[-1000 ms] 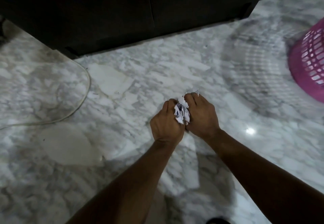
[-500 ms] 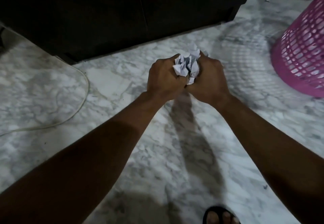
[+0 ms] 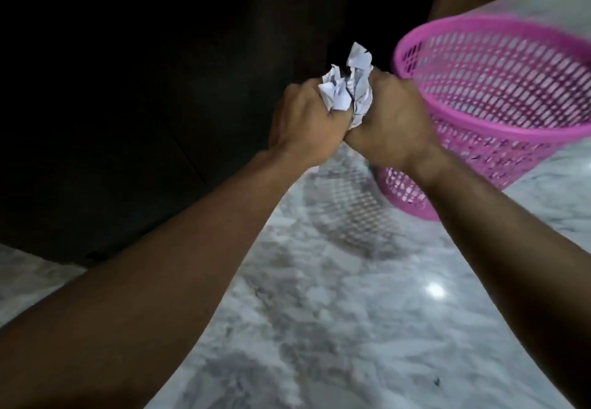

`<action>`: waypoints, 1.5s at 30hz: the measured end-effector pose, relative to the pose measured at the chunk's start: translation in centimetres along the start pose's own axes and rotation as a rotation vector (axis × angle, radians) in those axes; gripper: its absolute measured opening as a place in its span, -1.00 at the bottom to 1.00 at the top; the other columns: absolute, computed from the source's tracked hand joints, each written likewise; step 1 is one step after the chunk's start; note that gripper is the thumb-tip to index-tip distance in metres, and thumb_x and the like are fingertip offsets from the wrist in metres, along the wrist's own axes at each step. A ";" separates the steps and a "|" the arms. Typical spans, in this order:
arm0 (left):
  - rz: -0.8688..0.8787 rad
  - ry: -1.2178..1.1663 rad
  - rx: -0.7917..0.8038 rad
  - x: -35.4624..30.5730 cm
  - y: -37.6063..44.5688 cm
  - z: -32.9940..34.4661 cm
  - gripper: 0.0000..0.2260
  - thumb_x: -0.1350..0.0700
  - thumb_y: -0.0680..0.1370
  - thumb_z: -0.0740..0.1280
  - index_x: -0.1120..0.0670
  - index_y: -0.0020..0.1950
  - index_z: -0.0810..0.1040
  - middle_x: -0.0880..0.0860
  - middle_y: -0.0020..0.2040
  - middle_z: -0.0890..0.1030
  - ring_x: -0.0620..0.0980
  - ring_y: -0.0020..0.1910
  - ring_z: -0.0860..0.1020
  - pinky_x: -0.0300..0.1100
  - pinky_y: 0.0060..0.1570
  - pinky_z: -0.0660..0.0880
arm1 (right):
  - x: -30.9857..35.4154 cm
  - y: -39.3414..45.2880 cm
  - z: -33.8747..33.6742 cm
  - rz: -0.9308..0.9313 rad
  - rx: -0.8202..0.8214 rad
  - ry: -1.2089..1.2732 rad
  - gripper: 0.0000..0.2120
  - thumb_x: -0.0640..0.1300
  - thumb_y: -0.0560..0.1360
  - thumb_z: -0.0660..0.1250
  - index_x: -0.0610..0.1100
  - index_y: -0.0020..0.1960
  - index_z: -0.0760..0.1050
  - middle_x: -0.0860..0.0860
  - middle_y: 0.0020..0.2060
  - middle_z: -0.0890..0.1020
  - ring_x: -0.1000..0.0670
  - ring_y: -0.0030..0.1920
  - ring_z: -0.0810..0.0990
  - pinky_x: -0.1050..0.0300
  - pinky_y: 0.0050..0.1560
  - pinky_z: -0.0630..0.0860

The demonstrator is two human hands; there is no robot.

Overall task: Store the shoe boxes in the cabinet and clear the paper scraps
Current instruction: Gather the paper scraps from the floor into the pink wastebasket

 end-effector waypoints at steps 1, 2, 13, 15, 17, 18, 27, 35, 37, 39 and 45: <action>0.014 -0.009 0.000 -2.0 1.2 0.3 -0.71 -0.04 0.48 0.19 -0.04 -0.44 0.28 -0.05 -0.43 0.45 0.05 -0.38 0.48 -0.23 -0.40 0.28 | -0.5 0.8 -2.3 -0.014 -0.020 -0.021 -0.55 0.21 0.40 0.10 -0.06 0.04 0.53 0.10 -0.17 0.57 -0.07 -0.12 0.63 0.18 -0.15 0.29; 0.031 -0.017 0.004 -3.9 2.3 0.7 -0.72 -0.03 0.48 0.20 -0.03 -0.43 0.32 -0.05 -0.40 0.48 0.04 -0.37 0.49 -0.22 -0.40 0.30 | -0.9 1.5 -4.5 -0.029 -0.034 -0.048 -0.60 0.18 0.40 0.12 -0.07 0.01 0.53 0.04 -0.15 0.60 -0.12 -0.11 0.63 0.17 -0.14 0.27; -0.112 -0.109 0.235 -12.3 8.3 17.1 -0.55 -0.23 0.55 0.25 0.08 0.21 0.64 0.15 0.17 0.70 0.18 0.14 0.65 -0.06 0.13 0.59 | -18.0 -0.1 -10.9 0.427 0.137 0.032 -0.75 0.01 0.39 0.33 -0.11 -0.06 0.65 -0.06 -0.18 0.66 -0.14 -0.07 0.67 0.13 -0.10 0.42; -0.154 0.018 0.388 -10.9 7.4 20.8 -0.47 -0.19 0.58 0.27 0.09 0.45 0.45 0.16 0.37 0.58 0.20 0.29 0.57 -0.03 0.26 0.51 | -20.2 -1.9 -8.2 0.485 0.344 -0.025 -0.62 0.13 0.39 0.35 -0.02 0.12 0.67 -0.08 -0.01 0.71 -0.18 0.09 0.68 0.14 0.03 0.46; -0.182 0.094 0.450 -10.4 7.5 22.2 -0.32 -0.22 0.57 0.28 0.10 0.59 0.24 0.17 0.48 0.47 0.22 0.40 0.49 0.00 0.35 0.45 | -21.7 -2.9 -6.6 0.555 0.515 -0.116 -0.52 0.26 0.33 0.43 0.05 0.16 0.62 -0.03 0.10 0.69 -0.15 0.12 0.64 0.08 0.15 0.52; -0.178 0.100 0.448 -10.7 8.0 22.4 -0.27 -0.24 0.56 0.28 0.10 0.62 0.19 0.16 0.49 0.45 0.22 0.42 0.47 0.01 0.38 0.43 | -22.1 -2.7 -6.6 0.564 0.548 -0.183 -0.34 0.36 0.23 0.41 0.02 0.21 0.62 -0.04 0.12 0.69 -0.16 0.13 0.64 0.03 0.19 0.55; 0.075 0.300 0.673 -11.7 7.5 24.6 -0.40 -0.31 0.66 -0.07 -0.01 0.55 0.35 0.17 0.52 0.36 0.20 0.50 0.36 0.08 0.49 0.27 | -23.7 -3.8 -6.2 0.621 0.782 -0.292 -0.12 0.39 0.41 0.42 -0.13 0.54 0.40 -0.16 0.43 0.54 -0.23 0.35 0.56 -0.11 0.40 0.49; 0.320 0.202 0.435 -13.1 8.6 21.4 -0.79 -0.02 0.61 0.32 0.06 0.08 0.68 0.06 0.11 0.63 0.07 0.09 0.60 -0.01 0.23 0.53 | -22.0 -3.6 -9.7 0.489 0.312 -0.192 -0.70 0.04 0.65 0.24 -0.15 -0.01 0.62 -0.15 0.01 0.68 -0.19 0.09 0.64 0.00 0.16 0.49; 0.347 0.245 0.227 -12.5 8.6 18.8 -0.81 -0.01 0.51 0.39 0.00 0.08 0.64 0.05 0.13 0.54 0.08 0.18 0.54 -0.01 0.24 0.48 | -22.3 -4.8 -12.7 0.524 0.014 -0.245 -0.75 0.03 0.53 0.34 -0.10 0.09 0.61 -0.14 0.16 0.60 -0.22 0.28 0.54 -0.13 0.34 0.42; 0.223 0.254 -0.029 -10.8 7.8 14.9 -0.65 -0.08 0.44 0.41 -0.02 0.19 0.55 0.08 0.23 0.45 0.10 0.27 0.45 -0.01 0.18 0.45 | -23.0 -8.1 -15.5 0.665 -0.303 -0.199 -0.56 0.07 0.44 0.38 -0.11 0.25 0.50 -0.17 0.26 0.48 -0.24 0.32 0.47 -0.16 0.34 0.43; -0.576 -0.342 0.328 -0.1 3.7 18.1 -0.66 -0.18 0.44 0.40 -0.04 0.10 0.45 0.06 0.14 0.64 0.10 0.02 0.68 0.04 0.08 0.65 | -26.4 -15.2 -11.8 1.143 -0.357 0.340 -0.27 0.20 0.44 0.35 -0.18 0.45 0.24 -0.21 0.27 0.55 -0.34 0.20 0.61 -0.23 0.22 0.60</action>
Point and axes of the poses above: each hand's wrist, its own y-axis towards the middle knuckle, its own z-axis out of the palm, x = y × z, the point moved 10 cm from there along y, towards the middle knuckle
